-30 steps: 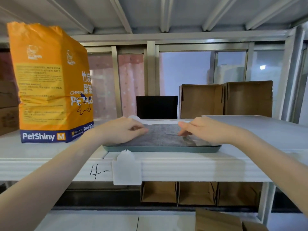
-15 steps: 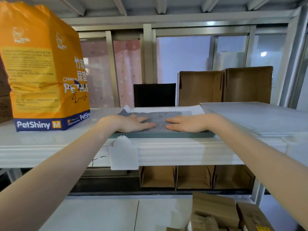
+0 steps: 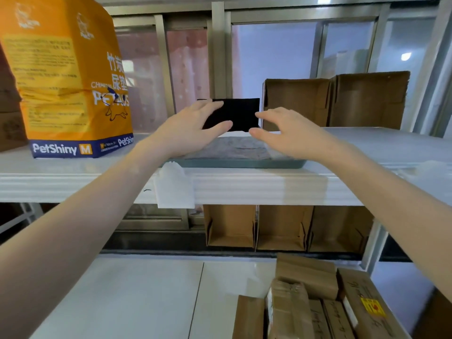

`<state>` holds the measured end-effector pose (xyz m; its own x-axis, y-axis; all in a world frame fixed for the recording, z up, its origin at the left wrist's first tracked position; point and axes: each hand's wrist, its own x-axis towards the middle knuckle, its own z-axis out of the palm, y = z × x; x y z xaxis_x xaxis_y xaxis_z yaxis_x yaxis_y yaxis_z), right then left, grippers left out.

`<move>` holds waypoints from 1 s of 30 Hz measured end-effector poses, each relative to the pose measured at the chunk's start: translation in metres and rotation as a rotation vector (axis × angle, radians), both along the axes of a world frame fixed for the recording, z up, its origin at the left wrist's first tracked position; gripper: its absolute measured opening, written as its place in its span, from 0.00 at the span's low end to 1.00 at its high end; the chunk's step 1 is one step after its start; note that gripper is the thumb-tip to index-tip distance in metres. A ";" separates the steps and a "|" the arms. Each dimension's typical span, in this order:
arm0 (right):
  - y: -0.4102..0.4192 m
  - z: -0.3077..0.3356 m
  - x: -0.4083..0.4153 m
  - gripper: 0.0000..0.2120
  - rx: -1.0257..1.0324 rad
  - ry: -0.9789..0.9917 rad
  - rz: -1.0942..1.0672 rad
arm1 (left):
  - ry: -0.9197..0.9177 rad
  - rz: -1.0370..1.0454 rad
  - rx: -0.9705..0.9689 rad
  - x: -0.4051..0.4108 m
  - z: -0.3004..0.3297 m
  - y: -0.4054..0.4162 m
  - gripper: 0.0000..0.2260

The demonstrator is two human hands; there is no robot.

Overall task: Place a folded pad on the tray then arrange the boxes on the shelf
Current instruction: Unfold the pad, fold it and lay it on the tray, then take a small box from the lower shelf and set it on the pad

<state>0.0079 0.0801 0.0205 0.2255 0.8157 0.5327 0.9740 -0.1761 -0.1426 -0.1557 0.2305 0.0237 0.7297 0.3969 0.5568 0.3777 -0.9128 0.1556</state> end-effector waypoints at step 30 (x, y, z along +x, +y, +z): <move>-0.104 -0.214 -0.022 0.31 -0.315 0.075 0.404 | 0.006 -0.002 -0.238 -0.064 -0.249 -0.128 0.33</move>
<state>-0.0141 -0.0243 -0.1931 -0.1124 0.9638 0.2417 0.9624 0.1662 -0.2150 -0.2199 0.1026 -0.2254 0.7336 0.5149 0.4434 0.3771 -0.8513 0.3648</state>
